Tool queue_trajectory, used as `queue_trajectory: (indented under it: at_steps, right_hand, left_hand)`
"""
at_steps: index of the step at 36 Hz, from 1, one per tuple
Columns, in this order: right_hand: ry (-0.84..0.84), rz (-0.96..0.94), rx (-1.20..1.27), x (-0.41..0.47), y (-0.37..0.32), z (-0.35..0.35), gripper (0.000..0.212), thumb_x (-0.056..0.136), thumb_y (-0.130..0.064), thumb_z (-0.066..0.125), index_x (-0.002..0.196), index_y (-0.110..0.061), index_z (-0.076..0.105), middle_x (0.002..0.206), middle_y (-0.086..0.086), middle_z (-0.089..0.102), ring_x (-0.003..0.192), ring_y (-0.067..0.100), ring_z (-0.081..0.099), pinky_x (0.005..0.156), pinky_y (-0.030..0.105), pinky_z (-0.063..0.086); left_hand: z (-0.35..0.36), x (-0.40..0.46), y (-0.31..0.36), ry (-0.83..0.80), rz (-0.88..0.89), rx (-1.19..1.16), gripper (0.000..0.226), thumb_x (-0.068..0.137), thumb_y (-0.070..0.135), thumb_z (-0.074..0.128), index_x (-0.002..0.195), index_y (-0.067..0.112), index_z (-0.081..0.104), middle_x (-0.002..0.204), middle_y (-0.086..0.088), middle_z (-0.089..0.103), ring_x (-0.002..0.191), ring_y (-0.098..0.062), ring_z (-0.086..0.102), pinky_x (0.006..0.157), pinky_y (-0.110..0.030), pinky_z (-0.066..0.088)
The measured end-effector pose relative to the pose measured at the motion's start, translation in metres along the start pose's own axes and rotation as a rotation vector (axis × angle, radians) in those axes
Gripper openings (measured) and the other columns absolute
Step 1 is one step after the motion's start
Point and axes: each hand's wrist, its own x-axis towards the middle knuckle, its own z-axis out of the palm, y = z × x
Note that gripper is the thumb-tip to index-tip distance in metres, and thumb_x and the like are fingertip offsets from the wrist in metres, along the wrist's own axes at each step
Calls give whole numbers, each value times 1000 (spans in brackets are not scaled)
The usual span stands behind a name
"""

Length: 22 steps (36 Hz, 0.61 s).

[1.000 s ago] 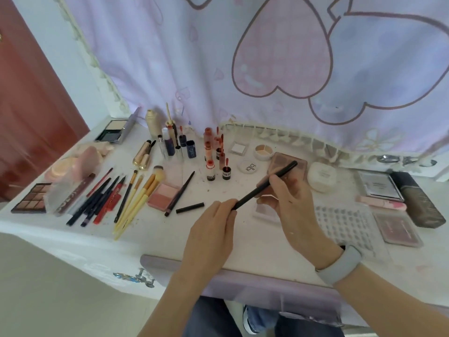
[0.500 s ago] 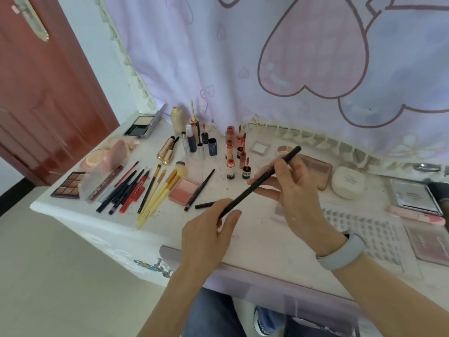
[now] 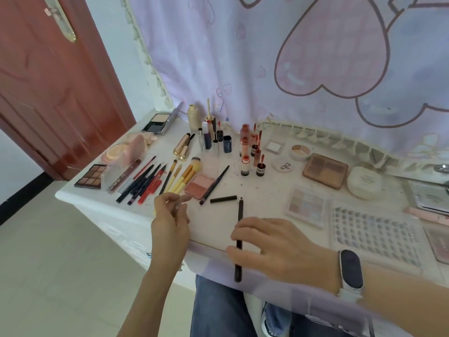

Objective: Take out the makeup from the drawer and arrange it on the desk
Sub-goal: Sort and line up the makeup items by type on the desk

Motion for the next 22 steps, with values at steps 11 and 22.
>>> queue_trajectory:
  at_steps: [11,22]
  right_hand:
    - [-332,57,12,7,4,37,26,80,-5,59,101,-18,69,90,2,65,88,22,62,53,28,50]
    - [-439,299,198,25,29,50,28,85,-8,46,105,-1,65,104,15,61,104,32,57,64,34,55]
  left_hand:
    - [-11,2,-3,108,-19,50,15,92,20,55,105,27,60,98,5,57,70,-7,60,63,-16,45]
    - [-6,0,2,94,-86,-30,9,85,20,66,92,25,63,82,16,65,76,7,56,65,-1,39]
